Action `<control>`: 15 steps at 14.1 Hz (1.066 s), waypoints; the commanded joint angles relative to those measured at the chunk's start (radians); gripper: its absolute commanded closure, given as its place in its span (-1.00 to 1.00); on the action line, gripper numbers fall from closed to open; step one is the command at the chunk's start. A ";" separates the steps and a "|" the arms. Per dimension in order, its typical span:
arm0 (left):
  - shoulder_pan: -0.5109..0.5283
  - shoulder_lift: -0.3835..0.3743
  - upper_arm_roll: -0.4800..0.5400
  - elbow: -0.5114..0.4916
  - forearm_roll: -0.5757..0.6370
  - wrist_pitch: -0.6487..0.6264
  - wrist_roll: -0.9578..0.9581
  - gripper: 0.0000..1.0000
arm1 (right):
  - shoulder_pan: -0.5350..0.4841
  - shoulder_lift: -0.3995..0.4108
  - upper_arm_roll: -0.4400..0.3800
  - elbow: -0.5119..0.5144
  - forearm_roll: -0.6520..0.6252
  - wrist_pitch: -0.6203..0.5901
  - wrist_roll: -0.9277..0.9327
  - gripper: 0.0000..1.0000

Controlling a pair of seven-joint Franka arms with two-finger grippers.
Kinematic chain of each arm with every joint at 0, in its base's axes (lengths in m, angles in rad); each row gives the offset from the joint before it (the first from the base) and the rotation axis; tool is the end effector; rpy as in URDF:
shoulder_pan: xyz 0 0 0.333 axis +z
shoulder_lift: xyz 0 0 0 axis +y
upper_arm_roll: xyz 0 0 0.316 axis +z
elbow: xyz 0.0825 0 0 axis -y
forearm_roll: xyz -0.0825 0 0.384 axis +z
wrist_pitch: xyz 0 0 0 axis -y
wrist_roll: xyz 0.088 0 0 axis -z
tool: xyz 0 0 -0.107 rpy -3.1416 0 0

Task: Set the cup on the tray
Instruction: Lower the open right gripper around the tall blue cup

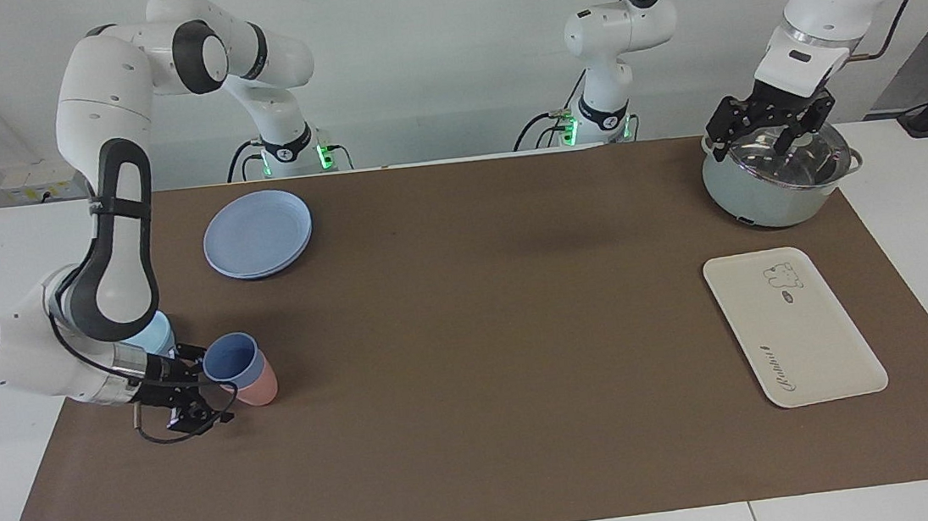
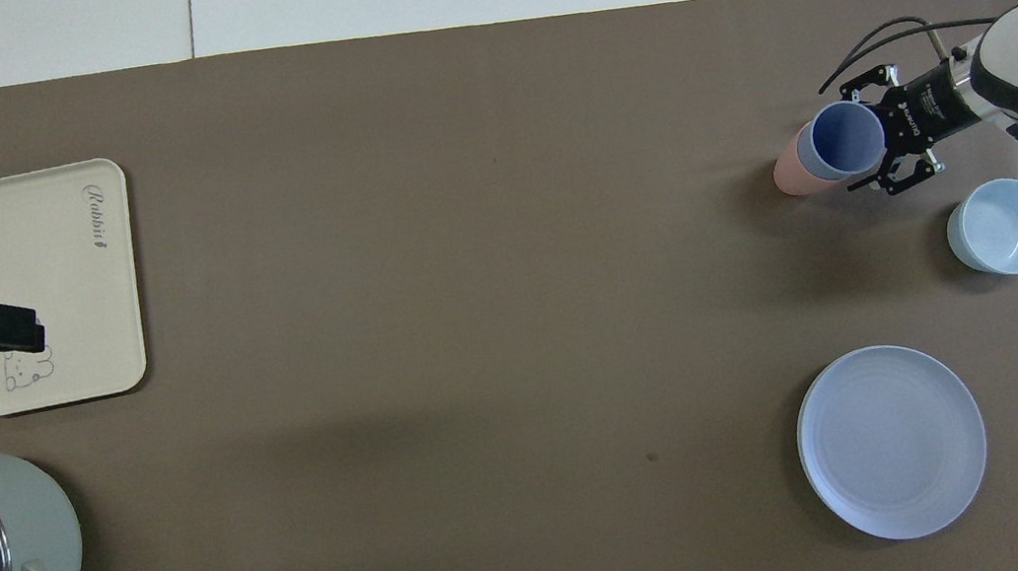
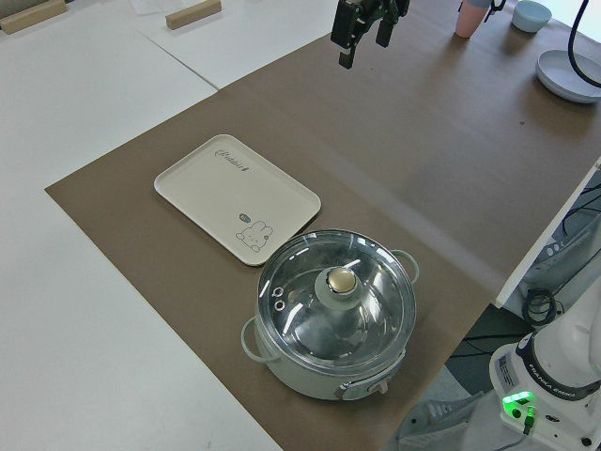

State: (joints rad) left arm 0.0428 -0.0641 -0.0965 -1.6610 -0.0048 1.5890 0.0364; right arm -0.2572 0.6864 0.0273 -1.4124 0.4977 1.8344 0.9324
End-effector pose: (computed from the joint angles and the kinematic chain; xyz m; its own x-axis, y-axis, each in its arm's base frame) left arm 0.5345 -0.0309 0.6182 0.9959 -0.0896 -0.0082 -0.0897 -0.9960 -0.0011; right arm 0.6890 -0.1254 0.2859 0.1820 -0.8367 -0.5165 -0.9796 -0.1998 -0.0214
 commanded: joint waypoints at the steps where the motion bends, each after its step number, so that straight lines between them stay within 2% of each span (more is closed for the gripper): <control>1: 0.003 -0.029 0.000 -0.032 0.016 0.014 0.005 -1.00 | -0.025 -0.065 0.011 -0.077 0.085 0.011 0.002 -0.85; 5: 0.003 -0.029 0.000 -0.032 0.016 0.014 0.005 -1.00 | -0.025 -0.082 0.011 -0.112 0.122 -0.026 -0.024 -0.85; 10: 0.003 -0.028 0.000 -0.032 0.017 0.014 0.005 -1.00 | -0.020 -0.090 0.011 -0.132 0.171 -0.014 -0.044 -0.85; 14: 0.003 -0.029 0.000 -0.032 0.016 0.014 0.005 -1.00 | -0.014 -0.097 0.011 -0.155 0.260 0.023 -0.046 -0.83; 15: 0.003 -0.029 0.000 -0.032 0.016 0.014 0.005 -1.00 | -0.011 -0.099 0.013 -0.163 0.263 0.026 -0.050 -0.76</control>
State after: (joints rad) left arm 0.0428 -0.0641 -0.0965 -1.6610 -0.0048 1.5890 0.0364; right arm -0.2667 0.6266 0.0335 -1.5126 0.7221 1.8256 0.9181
